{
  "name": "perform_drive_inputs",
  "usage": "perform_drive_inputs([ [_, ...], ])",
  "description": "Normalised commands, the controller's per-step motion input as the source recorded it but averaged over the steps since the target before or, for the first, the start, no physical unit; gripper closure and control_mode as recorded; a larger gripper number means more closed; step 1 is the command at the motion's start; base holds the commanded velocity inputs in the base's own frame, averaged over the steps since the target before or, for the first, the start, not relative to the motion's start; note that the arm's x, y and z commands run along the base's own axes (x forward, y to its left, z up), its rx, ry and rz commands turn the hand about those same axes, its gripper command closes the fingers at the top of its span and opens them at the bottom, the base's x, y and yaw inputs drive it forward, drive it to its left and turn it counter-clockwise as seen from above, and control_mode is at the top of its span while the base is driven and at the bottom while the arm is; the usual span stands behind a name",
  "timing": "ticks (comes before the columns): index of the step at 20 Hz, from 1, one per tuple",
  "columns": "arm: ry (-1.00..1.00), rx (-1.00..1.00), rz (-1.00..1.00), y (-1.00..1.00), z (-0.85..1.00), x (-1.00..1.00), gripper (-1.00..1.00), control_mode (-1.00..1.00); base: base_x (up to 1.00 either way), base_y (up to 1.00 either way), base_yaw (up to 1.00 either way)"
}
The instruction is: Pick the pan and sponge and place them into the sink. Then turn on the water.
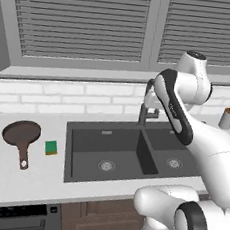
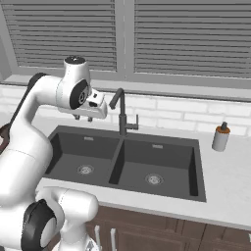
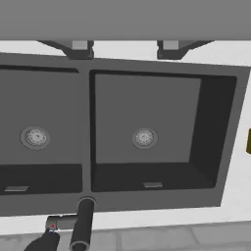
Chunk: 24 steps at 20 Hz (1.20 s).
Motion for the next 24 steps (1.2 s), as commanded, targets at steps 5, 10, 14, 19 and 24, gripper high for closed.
perform_drive_inputs([
  [5,-0.01,0.00,0.00,0.13,-0.11,-0.17,-1.00,-1.00,0.00,0.00,0.00],
  [10,0.09,-0.01,0.00,0.53,-0.47,0.00,-1.00,-1.00,0.00,0.00,0.00],
  [14,0.01,0.00,0.00,0.69,-0.26,-0.01,-1.00,-1.00,0.00,0.00,0.00],
  [19,0.00,0.00,0.03,0.81,-0.02,0.00,-1.00,-1.00,0.00,0.00,0.00],
  [24,0.00,0.00,0.05,0.97,-0.01,0.01,-1.00,-1.00,0.00,0.00,0.00],
])
